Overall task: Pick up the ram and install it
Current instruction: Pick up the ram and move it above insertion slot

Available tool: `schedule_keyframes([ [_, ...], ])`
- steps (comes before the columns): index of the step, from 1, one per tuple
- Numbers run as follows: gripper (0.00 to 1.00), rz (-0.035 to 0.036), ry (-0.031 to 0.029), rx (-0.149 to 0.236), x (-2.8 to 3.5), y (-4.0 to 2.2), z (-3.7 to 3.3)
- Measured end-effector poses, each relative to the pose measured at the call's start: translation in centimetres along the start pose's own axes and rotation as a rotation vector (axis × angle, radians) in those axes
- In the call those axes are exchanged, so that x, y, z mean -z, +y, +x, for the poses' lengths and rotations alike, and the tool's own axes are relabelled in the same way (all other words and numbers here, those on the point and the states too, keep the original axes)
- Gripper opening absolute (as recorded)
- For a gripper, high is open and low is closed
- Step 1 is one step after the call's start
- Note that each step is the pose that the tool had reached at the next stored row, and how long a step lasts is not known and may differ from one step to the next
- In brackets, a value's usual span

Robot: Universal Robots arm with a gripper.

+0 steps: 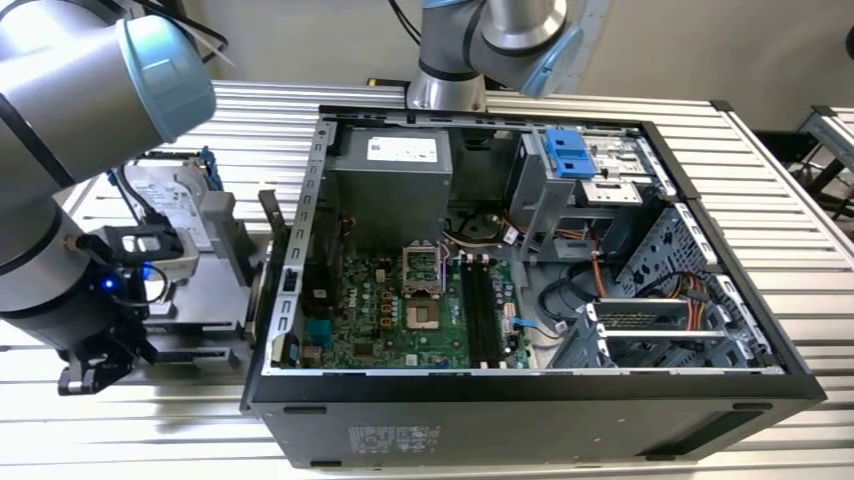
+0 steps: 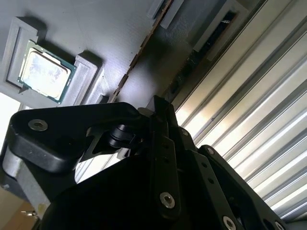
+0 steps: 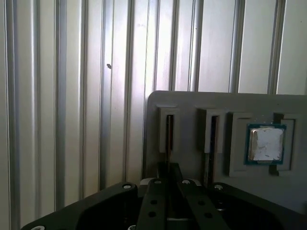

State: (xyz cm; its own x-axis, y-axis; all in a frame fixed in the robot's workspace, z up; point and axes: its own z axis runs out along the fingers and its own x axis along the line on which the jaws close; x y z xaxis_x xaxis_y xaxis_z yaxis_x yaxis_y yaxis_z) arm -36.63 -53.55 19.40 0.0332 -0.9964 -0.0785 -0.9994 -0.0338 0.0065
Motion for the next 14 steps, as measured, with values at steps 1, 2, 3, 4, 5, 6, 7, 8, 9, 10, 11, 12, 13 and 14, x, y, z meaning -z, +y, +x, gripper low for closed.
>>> schedule_keyframes([
  [1, 0.00, 0.0000, 0.0000, 0.000, 0.05, 0.00, 0.00],
  [2, 0.00, -0.0001, 0.0001, 0.000, 0.11, 0.00, -0.01],
  [3, 0.00, -0.0001, 0.0001, 0.000, 0.18, 0.00, -0.01],
  [4, 0.00, -0.0002, 0.0002, 0.000, 0.27, 0.01, -0.02],
  [5, 0.00, -0.0002, 0.0002, 0.000, 0.36, 0.01, -0.03],
  [6, 0.00, -0.0001, 0.0001, 0.000, 0.45, 0.00, -0.04],
  [7, 0.00, -0.0001, 0.0001, 0.000, 0.56, 0.00, -0.04],
  [8, 0.00, -0.0002, 0.0001, 0.000, 0.66, 0.00, -0.05],
  [9, 0.00, -0.0002, 0.0001, 0.000, 0.77, 0.01, -0.06],
  [10, 0.00, -0.0001, 0.0001, 0.000, 0.89, 0.01, -0.07],
  [11, 0.00, -0.0002, 0.0001, 0.000, 1.00, 0.01, -0.08],
  [12, 0.00, -0.0001, 0.0001, 0.000, 1.11, 0.01, -0.09],
  [13, 0.00, -0.0001, 0.0001, 0.000, 1.23, 0.01, -0.10],
  [14, 0.00, -0.0001, 0.0001, 0.000, 1.35, 0.01, -0.11],
])
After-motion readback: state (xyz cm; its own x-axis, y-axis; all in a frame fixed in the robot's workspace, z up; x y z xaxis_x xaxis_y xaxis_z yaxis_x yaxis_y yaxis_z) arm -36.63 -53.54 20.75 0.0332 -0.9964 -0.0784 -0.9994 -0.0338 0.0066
